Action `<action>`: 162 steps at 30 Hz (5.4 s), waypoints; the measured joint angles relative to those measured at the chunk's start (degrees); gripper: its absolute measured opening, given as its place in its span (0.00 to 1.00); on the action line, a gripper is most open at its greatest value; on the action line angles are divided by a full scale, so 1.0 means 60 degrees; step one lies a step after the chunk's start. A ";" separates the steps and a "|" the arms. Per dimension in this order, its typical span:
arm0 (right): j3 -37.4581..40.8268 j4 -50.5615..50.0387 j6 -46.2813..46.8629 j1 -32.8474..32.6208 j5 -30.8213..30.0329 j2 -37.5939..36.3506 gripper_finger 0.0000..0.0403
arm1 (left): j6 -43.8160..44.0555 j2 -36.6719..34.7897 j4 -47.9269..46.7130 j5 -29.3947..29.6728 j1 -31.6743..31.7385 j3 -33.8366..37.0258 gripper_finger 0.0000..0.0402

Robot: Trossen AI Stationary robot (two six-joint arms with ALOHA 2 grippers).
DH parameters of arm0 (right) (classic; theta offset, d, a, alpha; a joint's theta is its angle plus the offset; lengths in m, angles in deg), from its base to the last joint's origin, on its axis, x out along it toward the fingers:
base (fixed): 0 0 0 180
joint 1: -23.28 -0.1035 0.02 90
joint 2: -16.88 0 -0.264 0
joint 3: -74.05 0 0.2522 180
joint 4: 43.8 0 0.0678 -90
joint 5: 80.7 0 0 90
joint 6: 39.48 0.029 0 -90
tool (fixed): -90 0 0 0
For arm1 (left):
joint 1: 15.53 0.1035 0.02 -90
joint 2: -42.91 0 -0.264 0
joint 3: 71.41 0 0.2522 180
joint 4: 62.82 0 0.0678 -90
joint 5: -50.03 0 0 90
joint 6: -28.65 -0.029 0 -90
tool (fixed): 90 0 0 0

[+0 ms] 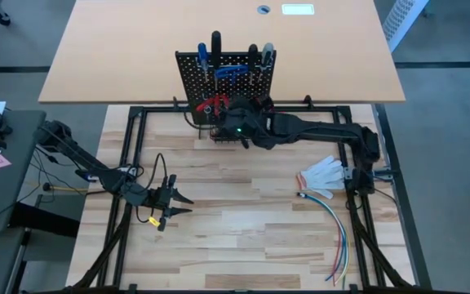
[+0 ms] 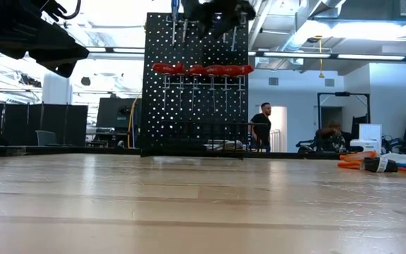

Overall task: Hang tools onto peg board
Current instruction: Return to Home Position

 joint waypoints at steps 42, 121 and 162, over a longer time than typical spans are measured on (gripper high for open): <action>1.2767 1.1227 -0.1017 -0.2232 0.7553 -0.5083 0.02 | -0.0246 -0.2070 -0.0566 -0.1564 0.1743 -0.0007 0.27; 1.8152 0.6443 -0.0762 -0.1131 0.8202 -1.8215 0.01 | -0.1121 -0.8349 -0.3497 -0.4790 0.6013 0.2149 0.01; 1.8156 0.6446 -0.0773 -0.1131 0.8209 -1.8215 0.01 | -0.1404 -0.8368 -0.3617 -0.4003 0.4987 0.2175 0.03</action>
